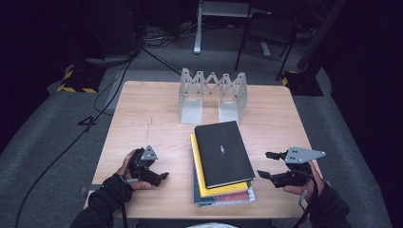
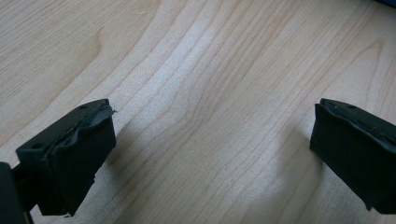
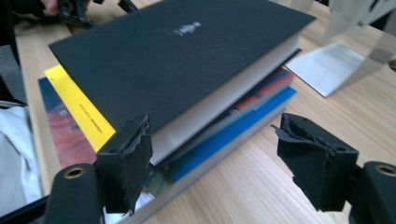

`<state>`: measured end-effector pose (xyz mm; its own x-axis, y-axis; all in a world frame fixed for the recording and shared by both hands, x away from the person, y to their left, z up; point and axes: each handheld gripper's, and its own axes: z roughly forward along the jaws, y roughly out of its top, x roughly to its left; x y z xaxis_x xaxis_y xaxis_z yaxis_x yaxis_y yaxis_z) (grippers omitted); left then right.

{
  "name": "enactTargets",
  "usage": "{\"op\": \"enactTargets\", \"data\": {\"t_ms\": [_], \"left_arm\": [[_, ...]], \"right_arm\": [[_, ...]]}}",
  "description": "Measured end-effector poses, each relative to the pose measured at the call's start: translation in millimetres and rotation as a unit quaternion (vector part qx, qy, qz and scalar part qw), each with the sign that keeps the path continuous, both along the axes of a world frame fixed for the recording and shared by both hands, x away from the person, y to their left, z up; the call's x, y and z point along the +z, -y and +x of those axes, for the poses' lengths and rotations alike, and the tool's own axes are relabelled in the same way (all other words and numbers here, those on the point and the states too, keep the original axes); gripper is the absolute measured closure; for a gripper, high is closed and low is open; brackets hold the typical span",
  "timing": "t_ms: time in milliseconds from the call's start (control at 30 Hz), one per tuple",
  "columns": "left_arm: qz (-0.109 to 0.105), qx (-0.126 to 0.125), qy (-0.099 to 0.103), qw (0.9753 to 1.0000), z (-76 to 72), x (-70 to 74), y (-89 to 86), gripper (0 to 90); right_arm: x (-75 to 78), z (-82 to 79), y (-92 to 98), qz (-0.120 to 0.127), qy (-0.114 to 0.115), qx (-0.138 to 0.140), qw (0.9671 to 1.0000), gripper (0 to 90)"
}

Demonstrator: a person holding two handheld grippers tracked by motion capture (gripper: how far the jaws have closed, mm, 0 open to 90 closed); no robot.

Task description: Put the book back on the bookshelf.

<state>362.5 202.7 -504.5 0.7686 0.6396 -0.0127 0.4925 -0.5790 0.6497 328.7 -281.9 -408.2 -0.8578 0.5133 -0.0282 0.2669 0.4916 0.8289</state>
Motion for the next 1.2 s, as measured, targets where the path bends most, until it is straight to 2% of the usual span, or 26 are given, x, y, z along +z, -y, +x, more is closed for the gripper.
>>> {"op": "enactTargets", "data": {"t_ms": [167, 300, 400, 433, 467, 533, 700, 800, 833, 933, 967, 1067, 1200], "left_arm": [[0.003, 0.002, -0.002, 1.0000, 0.0, 0.9, 2.5, 0.6], [0.006, 0.001, -0.005, 1.0000, 0.0, 2.7, 5.8, 3.4], [0.006, -0.004, -0.003, 1.0000, 0.2, 4.2, 8.4, 11.0], [0.003, -0.008, 0.003, 1.0000, -0.8, 6.5, 11.9, 18.1], [0.008, -0.009, 0.007, 0.9999, -0.6, 7.4, 13.4, 19.1], [0.006, -0.010, 0.011, 0.9999, -0.2, 9.5, 17.8, 16.0], [-0.006, -0.020, 0.029, 0.9994, 3.0, 18.0, 29.9, 17.7], [-0.007, -0.026, 0.036, 0.9990, 5.2, 21.7, 35.7, 17.7], [-0.013, -0.027, 0.037, 0.9989, 6.3, 23.6, 38.3, 17.7], [-0.022, -0.028, 0.045, 0.9983, 9.6, 28.8, 44.6, 17.8], [-0.022, -0.028, 0.054, 0.9979, 10.6, 30.5, 46.7, 17.9], [-0.032, -0.029, 0.055, 0.9975, 14.7, 34.7, 51.6, 18.2], [-0.037, -0.031, 0.065, 0.9967, 19.1, 38.8, 58.2, 18.4]], "right_arm": [[5.9, 2.1, -15.2, 0.001, -0.004, 0.017, 0.9999, 26.7], [6.8, 8.2, -29.9, -0.011, -0.006, 0.027, 0.9996, 26.1], [5.7, 12.4, -33.7, -0.009, -0.014, 0.030, 0.9994, 25.7], [2.2, 18.3, -39.9, -0.021, -0.023, 0.035, 0.9989, 24.1], [0.7, 20.9, -42.3, -0.025, -0.029, 0.036, 0.9986, 22.0], [-0.8, 26.4, -44.8, -0.020, -0.040, 0.036, 0.9983, 20.1], [-2.3, 41.5, -47.5, -0.022, -0.059, 0.035, 0.9974, 14.6], [-6.5, 52.4, -48.7, -0.010, -0.090, 0.042, 0.9950, 9.4], [-6.5, 52.4, -48.7, -0.010, -0.090, 0.042, 0.9950, 9.4], [-10.2, 62.6, -52.0, -0.005, -0.117, 0.050, 0.9919, 5.2], [-10.3, 63.9, -53.7, -0.006, -0.117, 0.052, 0.9917, 5.2], [-10.3, 67.0, -61.7, -0.010, -0.119, 0.061, 0.9910, 3.9], [-11.4, 69.4, -67.4, -0.011, -0.124, 0.056, 0.9906, 1.6]]}}
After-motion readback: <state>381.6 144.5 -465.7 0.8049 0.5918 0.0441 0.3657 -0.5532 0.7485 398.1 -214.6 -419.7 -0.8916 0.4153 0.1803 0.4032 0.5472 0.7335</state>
